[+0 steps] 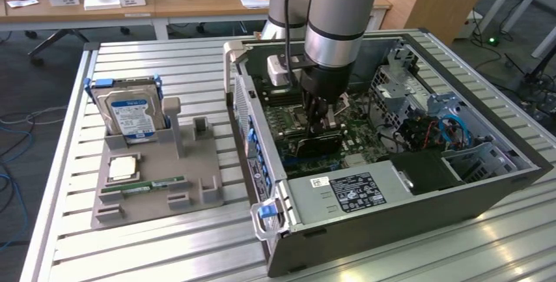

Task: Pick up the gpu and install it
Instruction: 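Press down on the gpu until it lock into place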

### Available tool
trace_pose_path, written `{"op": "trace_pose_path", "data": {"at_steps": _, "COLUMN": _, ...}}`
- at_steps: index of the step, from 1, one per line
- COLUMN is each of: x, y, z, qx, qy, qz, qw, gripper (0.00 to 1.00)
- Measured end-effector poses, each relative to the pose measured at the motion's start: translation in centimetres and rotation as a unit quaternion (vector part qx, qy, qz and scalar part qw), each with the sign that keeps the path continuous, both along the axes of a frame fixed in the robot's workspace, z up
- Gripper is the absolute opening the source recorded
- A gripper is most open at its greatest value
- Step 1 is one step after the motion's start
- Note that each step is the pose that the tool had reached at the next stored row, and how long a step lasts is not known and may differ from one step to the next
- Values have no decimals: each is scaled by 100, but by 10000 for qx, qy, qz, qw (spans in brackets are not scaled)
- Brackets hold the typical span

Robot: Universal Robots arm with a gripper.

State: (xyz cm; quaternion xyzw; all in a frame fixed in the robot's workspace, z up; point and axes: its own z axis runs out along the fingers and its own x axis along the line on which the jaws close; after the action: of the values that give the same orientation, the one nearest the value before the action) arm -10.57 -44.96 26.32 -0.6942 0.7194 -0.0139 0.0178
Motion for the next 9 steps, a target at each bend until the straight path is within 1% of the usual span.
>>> {"op": "trace_pose_path", "data": {"at_steps": 5, "x": 0, "y": -1, "z": -12, "qx": -3, "qy": 0, "qz": 1, "qw": 10000, "gripper": 11}}
{"op": "trace_pose_path", "data": {"at_steps": 9, "x": -1, "y": 0, "z": -15, "qx": 0, "qy": 0, "qz": 0, "qw": 10000, "gripper": 11}}
